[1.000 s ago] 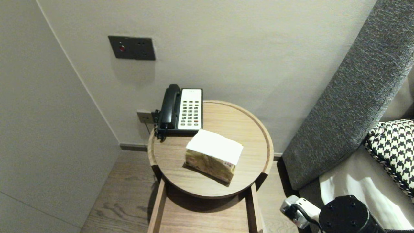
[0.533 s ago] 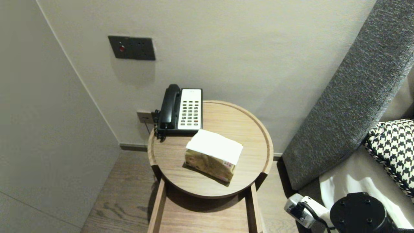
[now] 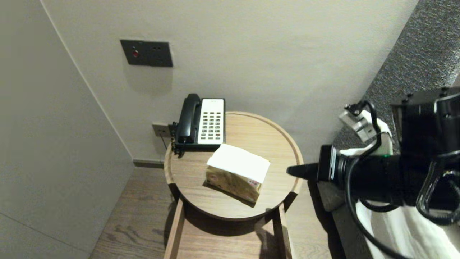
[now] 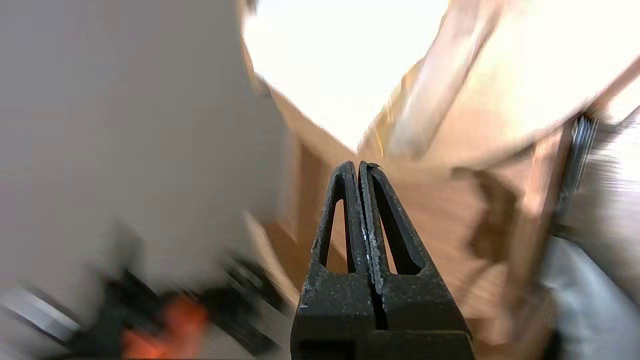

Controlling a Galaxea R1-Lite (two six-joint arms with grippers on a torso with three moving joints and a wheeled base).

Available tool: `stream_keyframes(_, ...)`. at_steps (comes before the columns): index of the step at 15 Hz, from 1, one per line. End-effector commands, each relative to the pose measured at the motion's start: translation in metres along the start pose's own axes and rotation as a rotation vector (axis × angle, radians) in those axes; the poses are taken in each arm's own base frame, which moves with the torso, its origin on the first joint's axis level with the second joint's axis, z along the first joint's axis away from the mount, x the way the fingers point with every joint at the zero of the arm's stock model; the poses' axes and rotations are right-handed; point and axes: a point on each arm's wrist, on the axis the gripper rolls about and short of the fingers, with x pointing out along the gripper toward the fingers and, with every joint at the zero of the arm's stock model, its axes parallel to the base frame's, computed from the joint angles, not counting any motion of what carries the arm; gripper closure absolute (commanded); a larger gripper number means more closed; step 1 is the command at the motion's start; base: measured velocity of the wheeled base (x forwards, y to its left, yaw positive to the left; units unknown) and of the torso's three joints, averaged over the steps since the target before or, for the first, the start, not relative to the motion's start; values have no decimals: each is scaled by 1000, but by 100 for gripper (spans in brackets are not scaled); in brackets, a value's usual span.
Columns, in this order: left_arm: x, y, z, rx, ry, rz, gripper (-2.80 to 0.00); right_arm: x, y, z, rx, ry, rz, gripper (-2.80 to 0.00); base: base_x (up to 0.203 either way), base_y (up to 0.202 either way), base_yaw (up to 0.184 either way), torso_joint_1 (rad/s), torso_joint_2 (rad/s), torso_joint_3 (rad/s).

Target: Put the tissue on the table in the drawer one by one

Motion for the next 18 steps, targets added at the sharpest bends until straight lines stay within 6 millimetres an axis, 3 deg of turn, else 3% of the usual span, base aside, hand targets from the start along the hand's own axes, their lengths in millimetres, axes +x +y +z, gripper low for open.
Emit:
stream_keyframes(1,0,0,0,0,-6,1,0,-1,11,30,-16,-38,-3,0,0,0,0,0,0,0)
stream_keyframes(5,0,0,0,0,-6,1,0,11,14,43,-338,73,-36,0,0,0,0,0,0,0)
stream_keyframes(8,0,0,0,0,-4,1,0,21,11,57,-568,149,99,0,0,0,0,0,0,0)
stream_keyframes(15,0,0,0,0,-5,1,0,50,-13,44,-844,255,164,0,0,0,0,0,0,0)
stream_keyframes(16,0,0,0,0,-5,1,0,51,-15,44,-877,236,171,-280,0,0,0,0,0,0)
stream_keyframes(18,0,0,0,0,-6,1,0,56,-22,45,-938,173,177,-280,0,0,0,0,0,0)
